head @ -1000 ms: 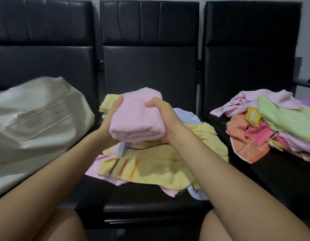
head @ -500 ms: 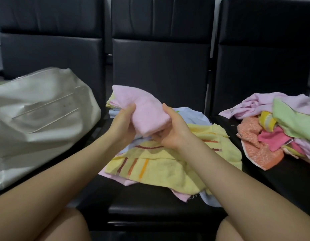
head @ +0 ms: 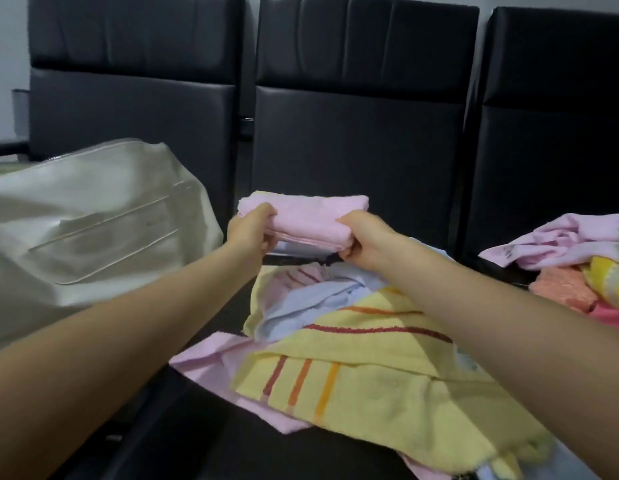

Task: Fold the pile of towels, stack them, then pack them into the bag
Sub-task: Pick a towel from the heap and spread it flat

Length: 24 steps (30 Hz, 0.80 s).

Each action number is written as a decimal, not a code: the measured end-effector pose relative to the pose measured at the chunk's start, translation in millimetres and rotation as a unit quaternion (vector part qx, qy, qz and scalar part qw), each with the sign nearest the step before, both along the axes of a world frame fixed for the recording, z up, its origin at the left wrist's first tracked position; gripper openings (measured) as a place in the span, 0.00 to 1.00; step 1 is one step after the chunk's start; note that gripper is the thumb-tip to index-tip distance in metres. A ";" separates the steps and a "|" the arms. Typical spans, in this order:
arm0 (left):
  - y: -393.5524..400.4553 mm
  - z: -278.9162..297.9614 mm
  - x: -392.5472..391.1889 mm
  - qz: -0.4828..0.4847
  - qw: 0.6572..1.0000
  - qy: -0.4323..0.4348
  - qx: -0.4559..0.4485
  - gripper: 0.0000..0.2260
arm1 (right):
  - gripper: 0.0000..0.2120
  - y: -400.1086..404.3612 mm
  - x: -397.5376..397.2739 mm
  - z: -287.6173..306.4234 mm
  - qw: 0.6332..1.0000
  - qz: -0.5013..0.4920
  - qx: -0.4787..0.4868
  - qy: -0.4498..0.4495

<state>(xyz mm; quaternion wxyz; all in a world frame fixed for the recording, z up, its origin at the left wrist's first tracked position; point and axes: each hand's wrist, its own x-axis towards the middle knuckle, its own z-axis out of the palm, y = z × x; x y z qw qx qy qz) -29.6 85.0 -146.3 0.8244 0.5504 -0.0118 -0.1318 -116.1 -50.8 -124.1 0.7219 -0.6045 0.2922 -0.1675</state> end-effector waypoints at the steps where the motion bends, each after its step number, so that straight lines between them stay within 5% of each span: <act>1: -1.9 6.5 13.8 0.012 0.999 -0.038 0.009 0.14 | 0.08 -4.7 14.6 6.8 1.000 -0.007 -0.020 -0.007; 5: -15.0 18.7 71.4 0.038 0.972 -0.207 0.101 0.33 | 0.22 -28.5 78.6 17.5 0.986 -0.072 -0.145 -0.034; 7: -23.3 12.0 99.5 0.050 0.948 -0.257 0.183 0.32 | 0.28 -36.3 102.0 8.0 0.967 -0.089 -0.234 -0.048; 11: -32.1 -19.1 134.1 0.011 0.794 -0.331 0.509 0.15 | 0.20 -51.5 124.0 -36.3 0.886 -0.014 -0.448 0.116; 15: -35.8 -12.6 127.5 0.071 0.689 -0.376 0.616 0.16 | 0.19 -54.9 115.0 -37.0 0.868 0.052 -0.469 0.155; 17: -35.9 1.7 112.3 0.066 0.689 -0.357 0.627 0.17 | 0.17 -54.6 102.5 -19.1 0.872 0.051 -0.466 0.141; 24: -37.2 17.3 3.0 0.006 0.808 -0.375 0.455 0.15 | 0.08 -37.2 -12.2 24.9 0.956 -0.010 -0.289 -0.040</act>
